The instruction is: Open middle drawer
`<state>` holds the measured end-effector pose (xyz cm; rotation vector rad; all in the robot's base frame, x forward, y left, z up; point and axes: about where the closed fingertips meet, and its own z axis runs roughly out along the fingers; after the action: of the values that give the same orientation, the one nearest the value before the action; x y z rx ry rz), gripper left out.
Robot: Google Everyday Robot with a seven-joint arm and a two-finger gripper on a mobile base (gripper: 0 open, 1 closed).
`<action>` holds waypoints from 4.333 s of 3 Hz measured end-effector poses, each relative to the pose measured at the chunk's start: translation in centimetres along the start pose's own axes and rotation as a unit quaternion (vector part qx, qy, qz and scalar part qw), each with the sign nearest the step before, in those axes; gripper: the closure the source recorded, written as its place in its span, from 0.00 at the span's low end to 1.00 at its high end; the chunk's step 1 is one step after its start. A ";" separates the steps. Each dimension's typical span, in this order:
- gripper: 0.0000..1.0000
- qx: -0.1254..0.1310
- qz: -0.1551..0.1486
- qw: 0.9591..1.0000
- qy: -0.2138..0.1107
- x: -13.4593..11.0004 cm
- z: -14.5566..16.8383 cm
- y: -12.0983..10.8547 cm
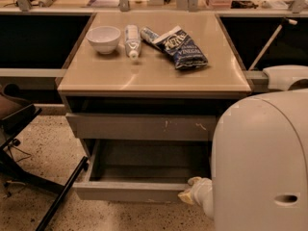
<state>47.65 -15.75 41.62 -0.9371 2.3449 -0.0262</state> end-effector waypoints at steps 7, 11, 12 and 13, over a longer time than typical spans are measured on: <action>1.00 0.006 -0.005 1.000 0.004 0.6 -1.2 3.6; 1.00 0.020 0.007 1.000 -0.003 0.2 -2.7 3.4; 1.00 0.001 -0.017 1.000 0.015 0.0 -3.1 6.2; 1.00 0.001 -0.021 0.999 0.032 0.4 -3.1 6.8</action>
Offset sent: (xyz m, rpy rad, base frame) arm -0.0455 0.0435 -0.0610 0.0001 -0.3772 -0.4984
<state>41.57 -11.52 42.33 -0.9978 2.3834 -0.0773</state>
